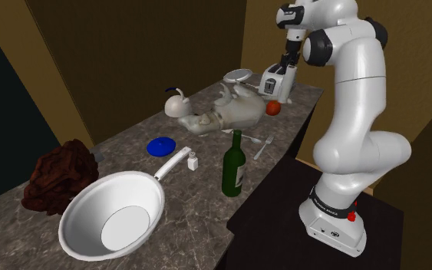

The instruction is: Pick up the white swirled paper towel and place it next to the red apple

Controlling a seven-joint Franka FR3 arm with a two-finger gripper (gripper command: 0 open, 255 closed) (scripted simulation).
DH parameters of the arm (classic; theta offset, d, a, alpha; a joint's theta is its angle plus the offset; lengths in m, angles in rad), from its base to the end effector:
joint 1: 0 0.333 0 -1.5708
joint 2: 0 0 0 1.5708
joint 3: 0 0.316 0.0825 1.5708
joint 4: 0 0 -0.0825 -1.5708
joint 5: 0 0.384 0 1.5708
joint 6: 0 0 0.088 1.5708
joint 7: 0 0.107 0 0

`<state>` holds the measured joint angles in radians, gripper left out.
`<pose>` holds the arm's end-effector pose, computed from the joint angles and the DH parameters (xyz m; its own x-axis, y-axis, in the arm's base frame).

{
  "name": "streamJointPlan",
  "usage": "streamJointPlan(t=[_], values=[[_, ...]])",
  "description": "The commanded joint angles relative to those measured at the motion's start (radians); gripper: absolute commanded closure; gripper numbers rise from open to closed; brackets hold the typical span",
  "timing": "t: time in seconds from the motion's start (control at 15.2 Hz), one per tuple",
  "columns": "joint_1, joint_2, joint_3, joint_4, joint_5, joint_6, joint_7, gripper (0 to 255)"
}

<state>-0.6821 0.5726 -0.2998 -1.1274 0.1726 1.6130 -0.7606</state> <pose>0.4535 -0.5447 0.4833 0.9807 -0.1916 -0.0396 -0.1935 -0.9797 -0.0527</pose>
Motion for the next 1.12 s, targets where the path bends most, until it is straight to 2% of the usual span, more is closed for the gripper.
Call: streamJointPlan(t=[0.0,1.06], values=[[-0.067,0.099,-0.002,0.152,0.022,-0.055,-0.046,255],[-0.039,0.085,0.001,-0.09,0.023,0.169,-0.061,255]])
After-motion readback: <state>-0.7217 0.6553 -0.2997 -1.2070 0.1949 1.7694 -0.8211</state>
